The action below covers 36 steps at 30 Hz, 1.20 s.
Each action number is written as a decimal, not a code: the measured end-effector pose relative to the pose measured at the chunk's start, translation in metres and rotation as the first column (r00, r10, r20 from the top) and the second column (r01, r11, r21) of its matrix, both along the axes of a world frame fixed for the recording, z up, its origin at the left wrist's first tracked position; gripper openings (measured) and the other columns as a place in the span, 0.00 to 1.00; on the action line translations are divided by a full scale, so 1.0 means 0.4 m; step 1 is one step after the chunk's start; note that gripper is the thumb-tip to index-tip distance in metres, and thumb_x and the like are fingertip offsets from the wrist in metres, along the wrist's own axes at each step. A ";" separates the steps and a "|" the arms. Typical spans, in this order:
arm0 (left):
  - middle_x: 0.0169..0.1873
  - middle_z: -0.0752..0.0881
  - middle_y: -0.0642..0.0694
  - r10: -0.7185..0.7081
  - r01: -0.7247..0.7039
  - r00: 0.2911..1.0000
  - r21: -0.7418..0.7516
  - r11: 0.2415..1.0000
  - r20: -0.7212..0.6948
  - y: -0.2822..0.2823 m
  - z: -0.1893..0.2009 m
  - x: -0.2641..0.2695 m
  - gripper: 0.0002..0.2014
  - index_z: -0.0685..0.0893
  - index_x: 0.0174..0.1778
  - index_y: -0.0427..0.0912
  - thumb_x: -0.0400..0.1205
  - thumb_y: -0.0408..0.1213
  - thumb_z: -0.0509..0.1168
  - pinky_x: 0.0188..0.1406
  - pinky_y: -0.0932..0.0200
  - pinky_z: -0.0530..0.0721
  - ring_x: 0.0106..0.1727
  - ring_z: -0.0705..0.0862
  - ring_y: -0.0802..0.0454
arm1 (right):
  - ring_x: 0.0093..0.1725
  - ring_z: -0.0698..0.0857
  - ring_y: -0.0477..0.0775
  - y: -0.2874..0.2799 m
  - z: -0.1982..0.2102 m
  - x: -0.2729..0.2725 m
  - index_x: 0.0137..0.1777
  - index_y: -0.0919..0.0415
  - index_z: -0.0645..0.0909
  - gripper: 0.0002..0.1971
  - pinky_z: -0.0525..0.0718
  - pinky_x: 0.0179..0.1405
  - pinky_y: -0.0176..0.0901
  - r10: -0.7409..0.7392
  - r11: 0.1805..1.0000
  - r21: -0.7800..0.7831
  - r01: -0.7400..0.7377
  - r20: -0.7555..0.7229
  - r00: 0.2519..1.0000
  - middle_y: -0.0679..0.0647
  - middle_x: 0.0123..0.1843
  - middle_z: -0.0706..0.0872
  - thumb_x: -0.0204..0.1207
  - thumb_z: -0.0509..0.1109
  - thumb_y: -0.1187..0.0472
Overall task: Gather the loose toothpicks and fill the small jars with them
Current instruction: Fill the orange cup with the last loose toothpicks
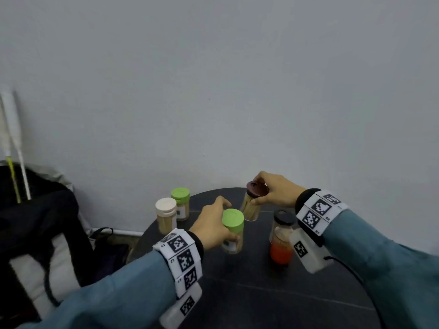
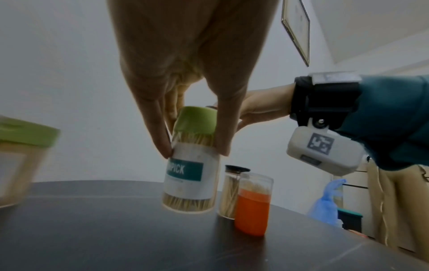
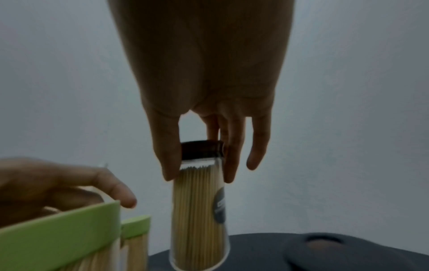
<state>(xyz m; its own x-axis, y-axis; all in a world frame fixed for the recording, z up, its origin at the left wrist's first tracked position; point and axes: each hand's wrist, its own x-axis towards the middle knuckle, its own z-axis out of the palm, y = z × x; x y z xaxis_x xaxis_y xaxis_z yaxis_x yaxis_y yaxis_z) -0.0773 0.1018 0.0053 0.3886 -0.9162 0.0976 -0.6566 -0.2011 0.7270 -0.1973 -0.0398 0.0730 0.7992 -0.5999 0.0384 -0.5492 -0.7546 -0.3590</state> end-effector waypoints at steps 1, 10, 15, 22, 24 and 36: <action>0.55 0.81 0.45 -0.004 0.004 1.000 0.014 1.000 -0.004 -0.017 0.000 -0.011 0.34 0.70 0.64 0.43 0.66 0.35 0.80 0.41 0.64 0.75 0.52 0.80 0.51 | 0.62 0.78 0.56 -0.012 -0.004 -0.009 0.67 0.64 0.71 0.28 0.72 0.52 0.36 0.004 1.000 -0.007 -0.004 -0.017 1.000 0.59 0.65 0.79 0.71 0.77 0.57; 0.54 0.82 0.45 -0.013 0.015 0.999 0.038 0.999 -0.049 -0.115 -0.049 -0.063 0.26 0.73 0.51 0.45 0.64 0.31 0.80 0.38 0.65 0.78 0.51 0.81 0.52 | 0.64 0.78 0.56 -0.077 -0.104 -0.026 0.66 0.58 0.71 0.30 0.78 0.64 0.51 -0.007 1.000 0.000 0.007 -0.226 0.974 0.56 0.66 0.79 0.67 0.79 0.55; 0.55 0.82 0.45 -0.022 0.026 0.997 0.065 0.998 -0.069 -0.134 -0.070 -0.078 0.26 0.73 0.51 0.45 0.64 0.32 0.80 0.46 0.58 0.82 0.53 0.82 0.51 | 0.67 0.77 0.55 -0.089 -0.121 -0.040 0.73 0.59 0.66 0.32 0.76 0.63 0.43 -0.005 0.992 0.119 0.039 -0.271 0.963 0.57 0.70 0.76 0.71 0.75 0.60; 0.54 0.82 0.44 -0.015 0.022 0.995 0.064 0.998 -0.097 -0.151 -0.078 -0.102 0.28 0.73 0.52 0.43 0.63 0.32 0.81 0.43 0.60 0.80 0.51 0.81 0.51 | 0.69 0.76 0.57 -0.099 -0.135 -0.064 0.76 0.60 0.63 0.28 0.75 0.69 0.48 -0.060 0.956 0.262 0.132 -0.265 0.962 0.59 0.72 0.75 0.77 0.68 0.61; 0.55 0.82 0.44 -0.014 0.021 0.994 0.065 0.998 -0.104 -0.154 -0.079 -0.105 0.28 0.73 0.54 0.42 0.63 0.32 0.81 0.45 0.59 0.81 0.53 0.81 0.51 | 0.69 0.75 0.59 -0.096 -0.146 -0.065 0.74 0.62 0.65 0.25 0.75 0.68 0.50 -0.080 0.962 0.232 0.143 -0.261 0.962 0.61 0.70 0.76 0.79 0.66 0.61; 0.55 0.79 0.49 -0.055 0.055 0.998 0.041 0.998 -0.020 -0.043 -0.026 0.000 0.29 0.73 0.63 0.41 0.69 0.34 0.79 0.53 0.63 0.77 0.57 0.77 0.54 | 0.75 0.68 0.58 -0.040 -0.094 -0.026 0.76 0.60 0.64 0.27 0.67 0.74 0.53 -0.070 0.990 0.112 0.086 -0.141 0.988 0.60 0.76 0.68 0.78 0.64 0.64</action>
<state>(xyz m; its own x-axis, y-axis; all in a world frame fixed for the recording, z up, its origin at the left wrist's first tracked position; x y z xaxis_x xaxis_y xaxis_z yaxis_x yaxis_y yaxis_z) -0.0775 0.0844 -0.0049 0.3388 -0.9394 0.0523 -0.6539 -0.1952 0.7310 -0.2075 -0.0557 0.0354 0.7425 -0.6546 -0.1417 -0.6547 -0.6647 -0.3600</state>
